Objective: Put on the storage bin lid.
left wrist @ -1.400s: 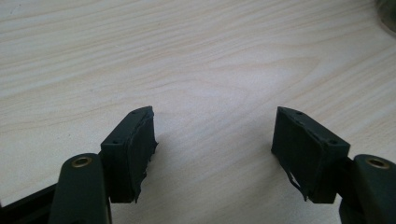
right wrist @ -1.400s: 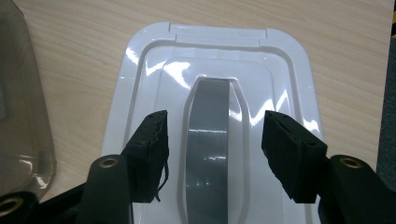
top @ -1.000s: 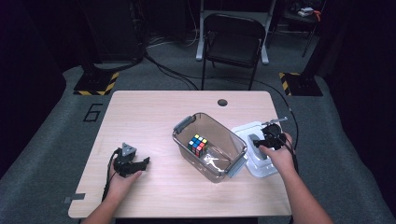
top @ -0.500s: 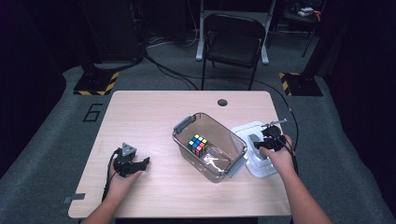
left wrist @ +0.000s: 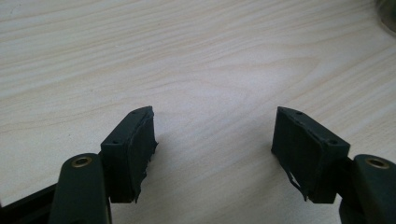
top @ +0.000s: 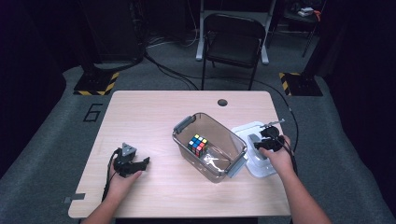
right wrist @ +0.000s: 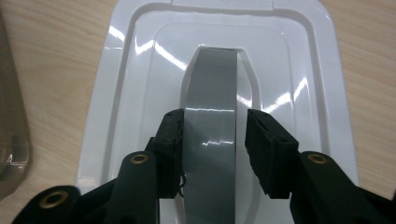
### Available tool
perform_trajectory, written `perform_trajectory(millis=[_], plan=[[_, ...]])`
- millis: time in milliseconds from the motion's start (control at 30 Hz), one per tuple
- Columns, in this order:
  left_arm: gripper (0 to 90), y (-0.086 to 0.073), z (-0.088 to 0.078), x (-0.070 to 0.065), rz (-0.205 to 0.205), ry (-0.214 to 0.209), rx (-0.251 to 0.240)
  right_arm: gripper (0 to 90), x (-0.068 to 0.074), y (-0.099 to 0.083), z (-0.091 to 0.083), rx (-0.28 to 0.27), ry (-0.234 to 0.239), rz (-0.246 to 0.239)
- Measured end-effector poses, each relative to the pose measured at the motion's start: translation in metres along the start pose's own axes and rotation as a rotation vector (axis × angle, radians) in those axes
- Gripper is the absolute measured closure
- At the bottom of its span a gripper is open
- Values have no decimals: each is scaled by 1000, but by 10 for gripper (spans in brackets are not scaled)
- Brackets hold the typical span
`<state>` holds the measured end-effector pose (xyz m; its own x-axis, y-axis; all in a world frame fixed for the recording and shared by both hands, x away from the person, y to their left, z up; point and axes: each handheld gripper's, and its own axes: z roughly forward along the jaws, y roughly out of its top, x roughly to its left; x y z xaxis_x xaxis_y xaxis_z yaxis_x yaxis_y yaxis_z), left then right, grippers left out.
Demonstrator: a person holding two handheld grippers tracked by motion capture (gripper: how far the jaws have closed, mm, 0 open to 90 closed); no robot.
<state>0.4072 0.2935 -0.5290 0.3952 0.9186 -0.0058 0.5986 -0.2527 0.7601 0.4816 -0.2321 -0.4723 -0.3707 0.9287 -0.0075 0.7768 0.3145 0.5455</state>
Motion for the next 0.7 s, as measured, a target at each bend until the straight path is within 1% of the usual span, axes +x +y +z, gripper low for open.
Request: perform_trajectory(millis=[100, 133, 200, 300, 467, 567, 700], plan=[[299, 0, 0, 0, 0, 0, 0, 642, 1, 0, 0, 4, 10, 6], [299, 0, 0, 0, -1, 0, -1, 660, 1, 0, 0, 3, 12, -4], [299, 0, 0, 0, 0, 0, 0, 662, 1, 0, 0, 3, 12, -10], [299, 0, 0, 0, 0, 0, 0, 666, 1, 0, -1, 5, 18, -1], [299, 0, 0, 0, 0, 0, 0, 668, -1, 0, -2, 8, 10, -5], [299, 0, 0, 0, -1, 0, -1, 668, 0, -1, -2, 8, 14, -3], [299, 0, 0, 0, -1, 0, -1, 669, 0, 0, -3, 8, 12, -11]])
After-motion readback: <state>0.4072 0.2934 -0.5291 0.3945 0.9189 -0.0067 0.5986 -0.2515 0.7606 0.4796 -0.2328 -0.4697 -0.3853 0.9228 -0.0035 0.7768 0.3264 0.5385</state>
